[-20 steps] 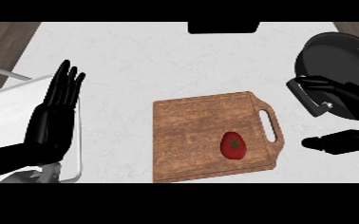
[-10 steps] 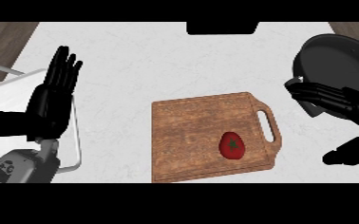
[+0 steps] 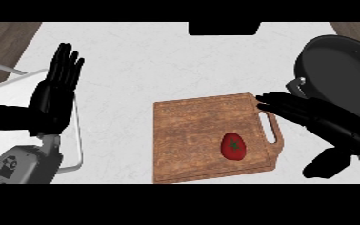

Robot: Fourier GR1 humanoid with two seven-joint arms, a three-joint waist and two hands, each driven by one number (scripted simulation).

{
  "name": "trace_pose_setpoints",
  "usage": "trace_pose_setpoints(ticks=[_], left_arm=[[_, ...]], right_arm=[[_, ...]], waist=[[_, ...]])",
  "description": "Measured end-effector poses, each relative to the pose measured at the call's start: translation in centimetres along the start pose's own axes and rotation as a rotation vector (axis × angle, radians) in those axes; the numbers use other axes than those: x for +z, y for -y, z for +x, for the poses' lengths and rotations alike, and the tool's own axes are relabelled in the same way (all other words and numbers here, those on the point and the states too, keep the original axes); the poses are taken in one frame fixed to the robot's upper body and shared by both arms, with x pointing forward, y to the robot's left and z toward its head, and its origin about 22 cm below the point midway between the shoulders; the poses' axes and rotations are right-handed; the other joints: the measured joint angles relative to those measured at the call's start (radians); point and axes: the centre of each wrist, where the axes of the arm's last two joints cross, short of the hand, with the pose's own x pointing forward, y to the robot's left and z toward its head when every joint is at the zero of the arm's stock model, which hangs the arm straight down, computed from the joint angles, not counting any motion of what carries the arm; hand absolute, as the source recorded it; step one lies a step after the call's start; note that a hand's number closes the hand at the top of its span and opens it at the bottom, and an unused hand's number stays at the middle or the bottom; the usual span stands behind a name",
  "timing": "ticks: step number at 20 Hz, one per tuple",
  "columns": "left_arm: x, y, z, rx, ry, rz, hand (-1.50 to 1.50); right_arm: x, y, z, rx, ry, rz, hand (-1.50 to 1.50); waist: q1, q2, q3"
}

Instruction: Pick the tomato from the cutting board and place it in the pot

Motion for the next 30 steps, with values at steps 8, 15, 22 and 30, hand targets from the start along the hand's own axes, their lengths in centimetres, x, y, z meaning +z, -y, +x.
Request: trace_pose_setpoints(ticks=[8,15,22,30], left_arm=[[-0.5,0.2,-0.1,-0.005,0.006,-0.008,0.0],[-1.3,-0.1,-0.1,-0.01,0.006,-0.005,0.0],[-1.7,-0.3,0.2,-0.017,0.013,0.0,0.0],[-1.9,-0.5,0.0,-0.032,0.02,0.002,0.0]], right_arm=[[-1.8,-3.3,0.4,-0.011,-0.068,0.086,-1.5],[-3.0,-5.5,1.2,-0.008,-0.028,0.071,-1.5],[-3.6,-6.7,1.9,0.029,-0.055,0.061,-1.5],[-6.0,-9.1,0.9,0.05,-0.112,0.062,-1.5]], waist=[[0.004,0.001,0.002],[0.003,0.002,0.001],[0.001,0.004,-0.002],[0.003,0.007,-0.004]])
